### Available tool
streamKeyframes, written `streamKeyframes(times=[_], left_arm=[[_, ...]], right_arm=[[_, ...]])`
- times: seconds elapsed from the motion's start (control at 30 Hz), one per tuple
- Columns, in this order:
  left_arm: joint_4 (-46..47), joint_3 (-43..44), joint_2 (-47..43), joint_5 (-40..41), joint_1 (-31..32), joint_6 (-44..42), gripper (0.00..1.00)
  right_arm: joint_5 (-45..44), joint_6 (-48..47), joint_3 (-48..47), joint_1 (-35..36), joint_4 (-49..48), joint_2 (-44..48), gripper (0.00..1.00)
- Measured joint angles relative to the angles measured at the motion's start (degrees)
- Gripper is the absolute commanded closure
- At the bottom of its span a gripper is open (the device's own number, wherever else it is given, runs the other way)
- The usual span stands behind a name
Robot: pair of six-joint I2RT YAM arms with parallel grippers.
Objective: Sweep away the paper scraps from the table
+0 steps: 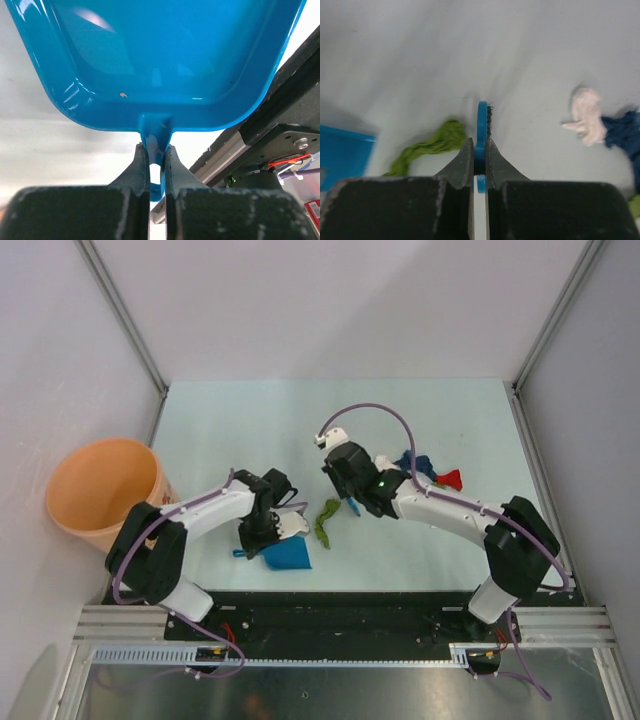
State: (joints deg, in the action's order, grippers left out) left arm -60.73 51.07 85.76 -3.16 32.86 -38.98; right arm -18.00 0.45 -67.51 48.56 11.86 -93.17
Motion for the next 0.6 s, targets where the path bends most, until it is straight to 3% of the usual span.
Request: streamKeyframes(times=[0.27, 0.4, 0.6], left_arm=[[2.16, 4.90, 6.56, -4.26, 0.57, 1.53, 1.00], [0.94, 5.62, 7.61, -7.32, 0.46, 1.99, 1.00], [1.55, 8.31, 7.61, -16.41, -0.76, 2.64, 1.00]], right_arm=[[-3.65, 16.63, 0.00, 11.72, -0.17, 0.17, 1.00], [-5.35, 22.47, 0.66, 12.46, 0.57, 1.64, 1.00], [-9.86, 23.50, 1.07, 12.98, 0.13, 7.23, 1.00]])
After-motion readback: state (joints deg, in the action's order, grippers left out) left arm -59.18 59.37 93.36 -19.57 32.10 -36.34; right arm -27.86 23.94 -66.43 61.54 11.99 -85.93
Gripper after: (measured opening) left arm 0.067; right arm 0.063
